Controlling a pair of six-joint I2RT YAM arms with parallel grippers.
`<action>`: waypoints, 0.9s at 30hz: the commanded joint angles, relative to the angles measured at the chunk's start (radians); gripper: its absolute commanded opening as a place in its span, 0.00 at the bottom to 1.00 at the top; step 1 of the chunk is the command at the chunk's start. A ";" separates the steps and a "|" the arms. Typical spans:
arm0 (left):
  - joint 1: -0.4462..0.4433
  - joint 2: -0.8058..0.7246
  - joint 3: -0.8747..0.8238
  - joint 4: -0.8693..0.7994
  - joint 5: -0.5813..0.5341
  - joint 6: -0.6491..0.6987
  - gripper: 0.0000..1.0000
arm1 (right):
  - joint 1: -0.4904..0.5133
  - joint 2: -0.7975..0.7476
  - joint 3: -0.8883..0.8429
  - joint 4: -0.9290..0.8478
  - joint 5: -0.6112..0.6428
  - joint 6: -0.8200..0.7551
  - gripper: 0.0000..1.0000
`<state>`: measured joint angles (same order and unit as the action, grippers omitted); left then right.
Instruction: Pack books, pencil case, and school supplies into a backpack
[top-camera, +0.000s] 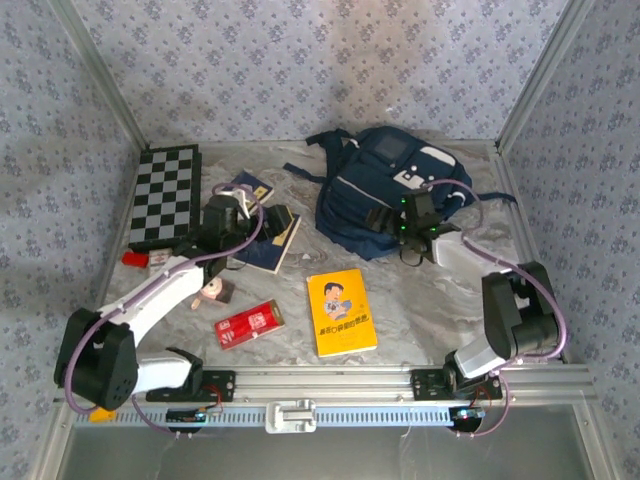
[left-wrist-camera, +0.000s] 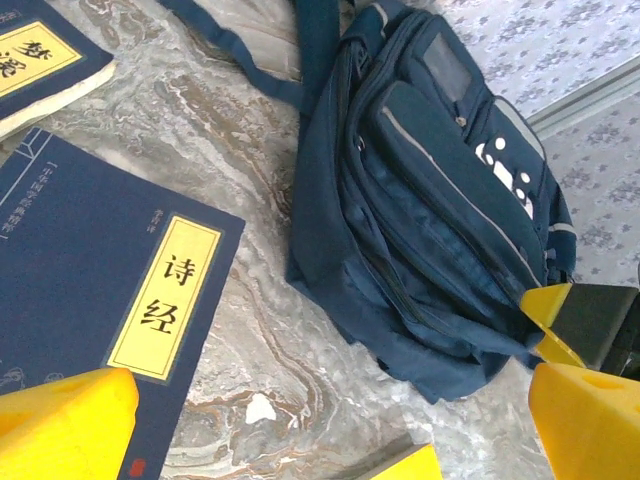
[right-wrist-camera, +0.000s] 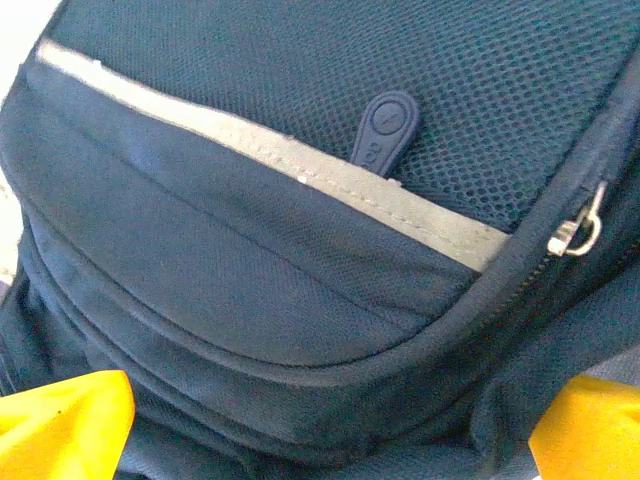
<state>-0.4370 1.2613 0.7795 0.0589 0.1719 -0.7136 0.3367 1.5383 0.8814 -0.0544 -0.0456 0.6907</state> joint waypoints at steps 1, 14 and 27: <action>0.000 0.014 0.060 -0.003 0.001 -0.002 1.00 | 0.115 0.075 0.090 0.123 0.058 0.092 1.00; -0.061 0.069 0.067 0.012 0.021 -0.108 1.00 | 0.136 -0.119 0.071 -0.177 0.095 0.106 1.00; -0.262 0.368 0.221 0.122 -0.030 -0.201 1.00 | -0.266 -0.043 0.031 -0.161 -0.171 0.064 0.98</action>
<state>-0.6765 1.5925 0.9482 0.1246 0.1638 -0.8848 0.0971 1.4273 0.8780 -0.2096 -0.1455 0.7734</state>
